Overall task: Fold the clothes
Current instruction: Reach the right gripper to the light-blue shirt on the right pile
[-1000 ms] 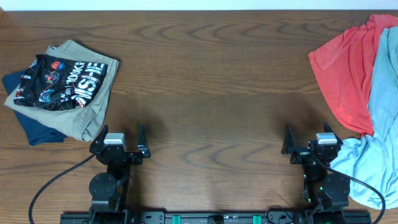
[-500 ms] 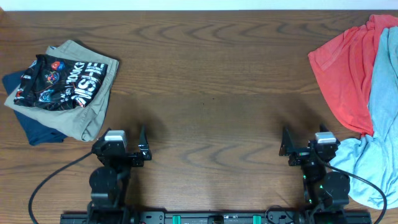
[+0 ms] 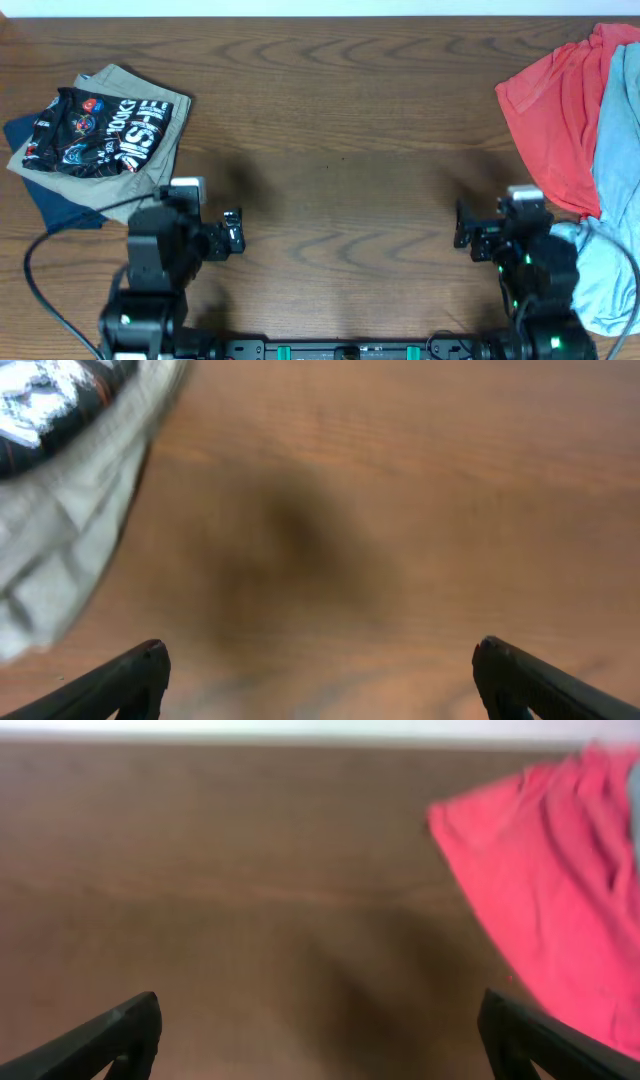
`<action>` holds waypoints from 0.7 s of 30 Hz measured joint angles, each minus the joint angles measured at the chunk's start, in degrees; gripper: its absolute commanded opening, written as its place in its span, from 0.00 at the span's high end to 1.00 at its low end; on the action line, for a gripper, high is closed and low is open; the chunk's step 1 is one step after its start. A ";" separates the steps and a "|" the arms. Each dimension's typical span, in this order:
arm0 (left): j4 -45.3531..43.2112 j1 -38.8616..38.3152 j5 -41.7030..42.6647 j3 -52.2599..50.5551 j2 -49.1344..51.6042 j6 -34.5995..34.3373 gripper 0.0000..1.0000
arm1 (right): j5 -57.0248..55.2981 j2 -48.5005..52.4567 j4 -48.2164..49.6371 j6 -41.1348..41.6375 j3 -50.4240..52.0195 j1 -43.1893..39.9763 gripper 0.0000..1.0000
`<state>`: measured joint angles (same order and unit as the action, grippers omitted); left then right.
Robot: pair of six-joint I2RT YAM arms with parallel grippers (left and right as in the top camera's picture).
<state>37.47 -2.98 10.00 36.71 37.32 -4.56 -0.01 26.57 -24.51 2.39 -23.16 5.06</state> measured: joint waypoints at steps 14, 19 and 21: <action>16.33 0.00 0.59 12.07 12.90 0.02 0.02 | -1.16 33.66 -11.26 2.99 -14.56 -0.76 0.01; 16.50 0.00 0.59 12.07 13.27 0.02 0.02 | -9.94 38.42 -15.76 15.13 -14.62 -8.20 0.01; 16.52 0.00 0.59 12.07 13.27 0.00 0.02 | -11.61 39.60 -15.54 17.90 -14.60 -11.02 0.01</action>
<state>54.00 -2.98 10.59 48.77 50.59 -4.56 -11.62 66.17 -40.05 20.29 -37.76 -5.96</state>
